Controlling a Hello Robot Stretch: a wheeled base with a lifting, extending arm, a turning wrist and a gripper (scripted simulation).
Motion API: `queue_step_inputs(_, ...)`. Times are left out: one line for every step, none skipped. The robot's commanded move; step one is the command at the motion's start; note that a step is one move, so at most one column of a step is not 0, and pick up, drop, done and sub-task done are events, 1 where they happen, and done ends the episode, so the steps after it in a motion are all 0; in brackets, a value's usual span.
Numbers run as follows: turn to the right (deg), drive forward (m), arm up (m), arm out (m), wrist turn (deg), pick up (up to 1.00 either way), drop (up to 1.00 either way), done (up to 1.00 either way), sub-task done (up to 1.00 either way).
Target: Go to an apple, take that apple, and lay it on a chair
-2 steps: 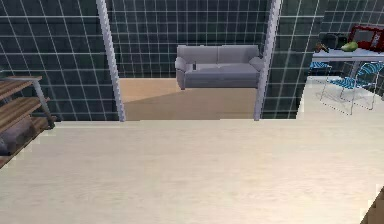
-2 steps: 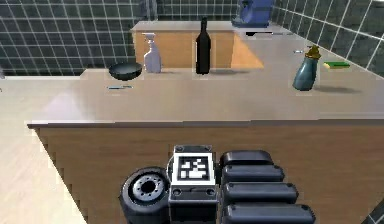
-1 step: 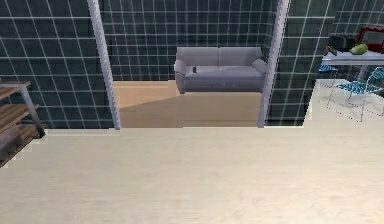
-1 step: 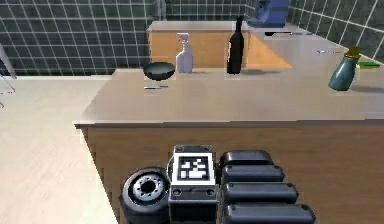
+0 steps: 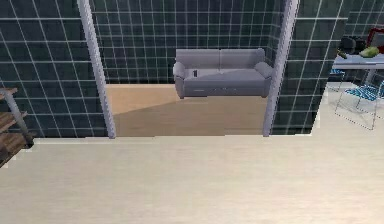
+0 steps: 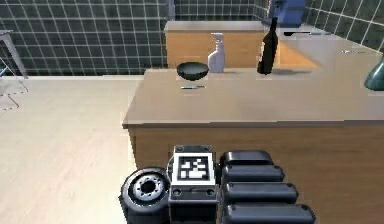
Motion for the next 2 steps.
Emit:
queue_step_inputs(6.0, 0.00, 0.00, 0.00, 0.0, 0.00, 0.00, 0.00, 0.00)
queue_step_inputs(0.0, 0.50, 0.00, 0.00, 0.0, 0.00, 0.00, 0.00, 0.00)
